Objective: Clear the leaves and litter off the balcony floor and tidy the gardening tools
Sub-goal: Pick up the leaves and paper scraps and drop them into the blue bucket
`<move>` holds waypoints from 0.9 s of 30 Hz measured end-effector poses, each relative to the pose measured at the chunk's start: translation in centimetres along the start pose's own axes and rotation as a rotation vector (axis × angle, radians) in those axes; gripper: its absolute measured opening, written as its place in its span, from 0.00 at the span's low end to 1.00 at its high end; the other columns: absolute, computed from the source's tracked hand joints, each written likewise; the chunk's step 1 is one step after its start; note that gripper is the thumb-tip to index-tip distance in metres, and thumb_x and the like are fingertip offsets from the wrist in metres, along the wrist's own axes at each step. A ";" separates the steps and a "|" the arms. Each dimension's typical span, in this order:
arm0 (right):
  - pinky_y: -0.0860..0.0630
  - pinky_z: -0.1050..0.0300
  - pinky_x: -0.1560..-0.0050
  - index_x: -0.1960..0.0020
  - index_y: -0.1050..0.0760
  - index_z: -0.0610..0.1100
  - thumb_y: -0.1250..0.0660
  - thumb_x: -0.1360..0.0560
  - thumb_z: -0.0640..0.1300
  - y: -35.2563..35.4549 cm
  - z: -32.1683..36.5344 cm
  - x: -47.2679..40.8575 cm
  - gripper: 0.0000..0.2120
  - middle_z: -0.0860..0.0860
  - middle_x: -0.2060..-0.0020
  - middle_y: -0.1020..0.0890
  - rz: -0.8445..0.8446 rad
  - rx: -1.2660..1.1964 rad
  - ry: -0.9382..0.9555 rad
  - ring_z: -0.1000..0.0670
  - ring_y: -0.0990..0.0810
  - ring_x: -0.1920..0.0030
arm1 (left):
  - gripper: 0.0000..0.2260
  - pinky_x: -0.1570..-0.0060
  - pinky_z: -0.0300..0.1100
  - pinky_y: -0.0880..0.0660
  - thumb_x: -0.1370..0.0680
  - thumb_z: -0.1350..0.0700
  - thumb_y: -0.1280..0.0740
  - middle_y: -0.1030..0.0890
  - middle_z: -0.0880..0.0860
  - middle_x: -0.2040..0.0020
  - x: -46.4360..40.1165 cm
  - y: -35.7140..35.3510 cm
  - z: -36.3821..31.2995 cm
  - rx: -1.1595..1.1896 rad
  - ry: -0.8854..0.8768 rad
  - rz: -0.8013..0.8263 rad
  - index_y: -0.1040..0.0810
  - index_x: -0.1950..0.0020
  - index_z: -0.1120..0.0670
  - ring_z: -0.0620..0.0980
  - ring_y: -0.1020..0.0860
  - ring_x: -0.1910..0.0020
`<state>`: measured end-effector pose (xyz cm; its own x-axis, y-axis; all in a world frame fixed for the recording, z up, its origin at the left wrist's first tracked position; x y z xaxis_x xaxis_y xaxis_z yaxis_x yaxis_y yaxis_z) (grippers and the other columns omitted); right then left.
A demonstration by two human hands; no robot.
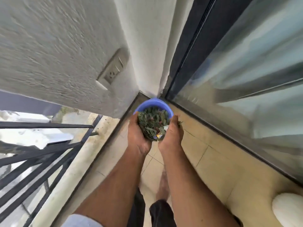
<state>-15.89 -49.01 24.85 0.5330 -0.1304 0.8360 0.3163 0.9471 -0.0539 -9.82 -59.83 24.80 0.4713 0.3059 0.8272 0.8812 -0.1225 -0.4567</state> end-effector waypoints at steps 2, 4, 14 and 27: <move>0.15 0.40 0.47 0.52 0.18 0.44 0.29 0.18 0.51 -0.9 -1.4 -3.9 0.11 0.46 0.58 0.13 0.020 0.091 0.045 0.45 0.15 0.58 | 0.28 0.24 0.59 0.31 0.15 0.44 0.41 0.23 0.64 0.26 -4.5 1.7 0.9 -0.056 0.013 -0.006 0.26 0.22 0.60 0.64 0.25 0.26; 0.17 0.45 0.48 0.59 0.18 0.47 0.29 0.18 0.48 -1.6 -2.3 -7.3 0.11 0.52 0.64 0.16 0.047 0.214 0.092 0.49 0.19 0.61 | 0.28 0.24 0.62 0.30 0.17 0.43 0.35 0.21 0.63 0.28 -7.9 3.5 1.7 -0.105 0.030 -0.050 0.24 0.23 0.59 0.63 0.22 0.28; 0.23 0.41 0.31 0.37 0.19 0.53 0.34 0.21 0.63 -1.2 -6.8 -13.5 0.20 0.51 0.40 0.14 0.209 0.292 -0.033 0.47 0.16 0.38 | 0.08 0.60 0.41 0.23 0.12 0.54 0.38 0.15 0.38 0.67 -10.4 5.8 0.8 -0.416 0.062 -0.248 0.19 0.44 0.48 0.35 0.17 0.67; 0.26 0.54 0.40 0.48 0.23 0.51 0.37 0.15 0.49 -2.4 15.0 12.3 0.06 0.49 0.44 0.19 0.208 0.510 0.193 0.48 0.21 0.45 | 0.10 0.52 0.46 0.17 0.17 0.46 0.31 0.13 0.47 0.63 14.0 -10.8 -8.0 -0.719 -0.057 -0.201 0.16 0.54 0.49 0.46 0.13 0.61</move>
<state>-21.88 -48.53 43.44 0.6918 0.0679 0.7189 -0.2028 0.9738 0.1032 -12.42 -61.79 43.97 0.3131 0.4333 0.8451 0.7670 -0.6402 0.0441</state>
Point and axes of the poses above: each hand's wrist, its own x-axis away from the middle knuckle, its own y-axis out of the back of the hand, z = x × y, the point moved 10 cm from there along -x, towards the middle knuckle
